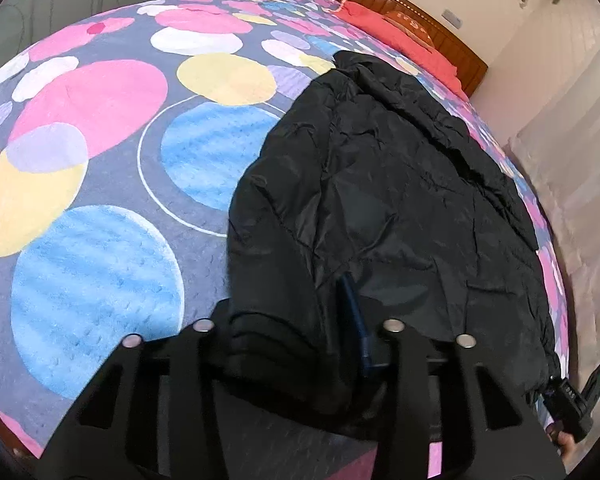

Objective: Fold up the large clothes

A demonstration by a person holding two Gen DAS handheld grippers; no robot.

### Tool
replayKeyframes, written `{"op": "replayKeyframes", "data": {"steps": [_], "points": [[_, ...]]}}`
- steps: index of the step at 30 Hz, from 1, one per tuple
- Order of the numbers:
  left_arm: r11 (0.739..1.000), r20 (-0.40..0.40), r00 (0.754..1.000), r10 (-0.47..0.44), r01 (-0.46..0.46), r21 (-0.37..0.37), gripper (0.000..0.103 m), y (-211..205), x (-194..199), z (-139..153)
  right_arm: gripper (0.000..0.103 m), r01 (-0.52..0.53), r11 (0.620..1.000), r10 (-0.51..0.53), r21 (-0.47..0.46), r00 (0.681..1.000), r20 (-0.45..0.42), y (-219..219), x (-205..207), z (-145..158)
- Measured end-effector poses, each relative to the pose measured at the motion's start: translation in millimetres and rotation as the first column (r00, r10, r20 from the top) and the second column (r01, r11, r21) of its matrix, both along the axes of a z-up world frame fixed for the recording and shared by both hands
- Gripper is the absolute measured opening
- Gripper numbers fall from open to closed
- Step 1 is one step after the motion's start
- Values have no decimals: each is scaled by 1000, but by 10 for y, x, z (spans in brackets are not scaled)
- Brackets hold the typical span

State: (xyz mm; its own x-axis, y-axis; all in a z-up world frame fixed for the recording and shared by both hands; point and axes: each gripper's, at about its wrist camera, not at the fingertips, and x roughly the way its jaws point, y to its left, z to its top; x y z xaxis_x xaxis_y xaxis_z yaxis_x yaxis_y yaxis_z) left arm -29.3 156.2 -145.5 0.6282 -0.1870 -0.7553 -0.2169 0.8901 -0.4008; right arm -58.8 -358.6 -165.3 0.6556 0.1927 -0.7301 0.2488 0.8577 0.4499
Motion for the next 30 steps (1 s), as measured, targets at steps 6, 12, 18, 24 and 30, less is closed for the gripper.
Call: {"op": "replayKeyframes", "data": {"steps": [6,12,18,24,30], "points": [[1000,26,1000,-11,11,-8,18,8,-59,79,23,-20,1000,19,23,1000,20,-10,-55,64],[1000,50,999,-20,22,-22,15,36,-193,204,19,-42,998,40,36,998,49,-5,-170,176],[999,60,998,-32,33,-15,15,71,-252,280,19,-57,997,54,46,997,59,-11,-209,183],[999,-22,1000,-8,6,-47,41,113,-117,70,19,-57,996,55,61,998,38,-52,-87,65],[999,-16,1000,-19,18,-34,80,-9,-39,61,33,-12,991,9,131,1000,28,-153,-75,-57]]}}
